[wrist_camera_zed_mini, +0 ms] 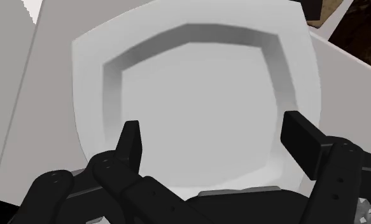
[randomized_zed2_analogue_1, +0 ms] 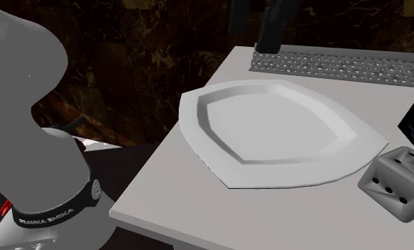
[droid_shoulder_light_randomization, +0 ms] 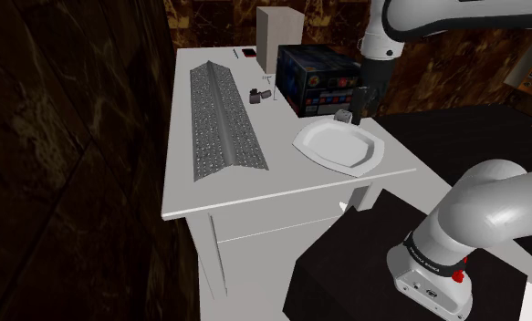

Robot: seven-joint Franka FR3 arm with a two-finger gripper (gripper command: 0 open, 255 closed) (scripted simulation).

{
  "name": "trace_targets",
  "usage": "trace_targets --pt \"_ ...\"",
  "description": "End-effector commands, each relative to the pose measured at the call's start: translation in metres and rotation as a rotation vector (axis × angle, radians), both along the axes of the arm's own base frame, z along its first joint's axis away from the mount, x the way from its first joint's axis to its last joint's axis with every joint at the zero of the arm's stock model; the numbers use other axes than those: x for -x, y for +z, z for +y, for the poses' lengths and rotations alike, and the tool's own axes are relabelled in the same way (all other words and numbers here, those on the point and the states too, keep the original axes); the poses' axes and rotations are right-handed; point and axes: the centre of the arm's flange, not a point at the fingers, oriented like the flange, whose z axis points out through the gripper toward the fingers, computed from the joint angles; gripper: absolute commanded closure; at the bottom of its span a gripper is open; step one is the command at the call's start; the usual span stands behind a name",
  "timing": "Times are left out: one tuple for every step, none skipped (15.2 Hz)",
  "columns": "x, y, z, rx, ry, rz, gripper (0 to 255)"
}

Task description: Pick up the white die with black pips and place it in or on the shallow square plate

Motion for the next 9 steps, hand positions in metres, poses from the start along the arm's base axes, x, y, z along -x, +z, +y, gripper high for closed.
trace_targets --pt "-0.016 -0.007 -0.021 0.002 -0.01 -0.013 0" --pt "-0.023 -0.012 -0.03 0.002 -0.015 -0.018 0" --pt "-0.031 -0.016 -0.04 0.002 -0.02 -0.023 0" --pt "-0.038 -0.02 -0.049 0.002 -0.024 -0.029 0" --pt "-0.045 -0.025 -0.058 0.002 -0.029 -0.034 0" --pt "-0.053 -0.029 -0.068 0.002 -0.034 -0.04 0" --pt "-0.06 -0.033 -0.077 0.003 -0.039 -0.045 0" --pt "-0.067 -0.038 -0.087 0.003 -0.044 -0.05 0" --pt "-0.075 -0.042 -0.096 0.003 -0.049 -0.056 0"
